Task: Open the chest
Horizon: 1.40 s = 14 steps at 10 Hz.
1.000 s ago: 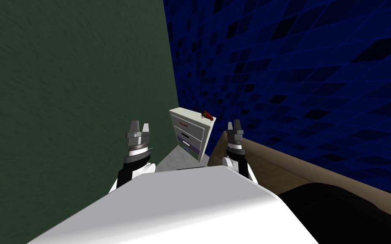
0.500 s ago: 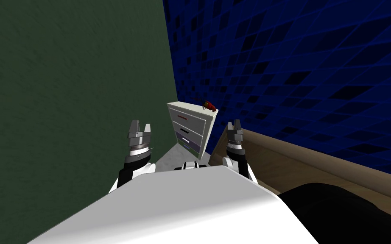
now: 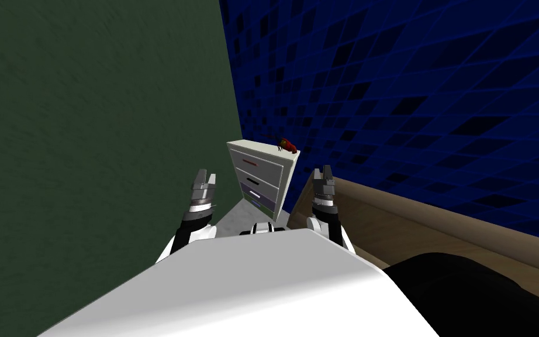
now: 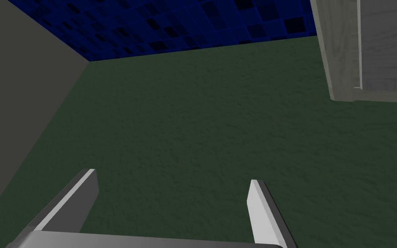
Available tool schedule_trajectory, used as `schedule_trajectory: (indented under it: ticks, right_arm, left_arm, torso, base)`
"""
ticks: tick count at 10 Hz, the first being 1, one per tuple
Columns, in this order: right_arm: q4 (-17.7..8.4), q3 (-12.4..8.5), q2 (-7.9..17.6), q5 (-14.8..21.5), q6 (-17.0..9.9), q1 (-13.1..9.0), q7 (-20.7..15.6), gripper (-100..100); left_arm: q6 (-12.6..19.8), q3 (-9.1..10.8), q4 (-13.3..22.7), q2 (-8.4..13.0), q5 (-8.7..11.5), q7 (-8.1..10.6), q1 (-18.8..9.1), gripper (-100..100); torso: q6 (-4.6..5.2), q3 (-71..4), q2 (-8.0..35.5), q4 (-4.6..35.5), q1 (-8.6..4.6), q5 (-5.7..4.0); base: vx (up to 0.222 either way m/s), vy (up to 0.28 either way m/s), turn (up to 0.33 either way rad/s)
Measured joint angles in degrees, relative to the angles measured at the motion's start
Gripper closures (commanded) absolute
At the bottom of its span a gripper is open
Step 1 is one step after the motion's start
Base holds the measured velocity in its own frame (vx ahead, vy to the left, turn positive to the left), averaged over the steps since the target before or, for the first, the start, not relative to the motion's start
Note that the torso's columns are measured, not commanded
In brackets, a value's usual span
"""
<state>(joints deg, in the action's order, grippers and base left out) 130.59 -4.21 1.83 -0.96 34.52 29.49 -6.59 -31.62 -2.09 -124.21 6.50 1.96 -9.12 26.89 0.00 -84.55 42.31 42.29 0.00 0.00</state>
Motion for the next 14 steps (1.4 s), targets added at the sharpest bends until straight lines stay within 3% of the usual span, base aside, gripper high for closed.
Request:
schedule_trajectory:
  ticks: [6, 12, 14]
  right_arm:
    - [0.0, 0.0, 0.0, 0.0, 0.0, 0.0, 0.0, 0]
    - [0.0, 0.0, 0.0, 0.0, 0.0, 0.0, 0.0, 0]
    - [0.0, 0.0, 0.0, 0.0, 0.0, 0.0, 0.0, 0]
  left_arm:
    - [2.2, -2.51, 7.1, 0.8, -1.8, -0.06, -2.4, -100]
    - [3.3, -5.34, 17.5, 1.3, -3.8, -0.11, -5.7, -100]
    - [4.5, -6.13, 19.0, 1.6, -4.3, -0.01, -6.1, -100]
  torso:
    - [0.00, 0.0, 0.0, 0.0, 0.00, 0.00]
    - [0.00, 0.0, 0.0, 0.0, 0.01, 0.00]
    - [-0.01, 0.0, 0.0, 0.0, -0.02, 0.00]
  base:
    - [0.038, 0.017, -0.080]
    - [0.041, 0.021, -0.092]
    - [0.030, 0.014, -0.040]
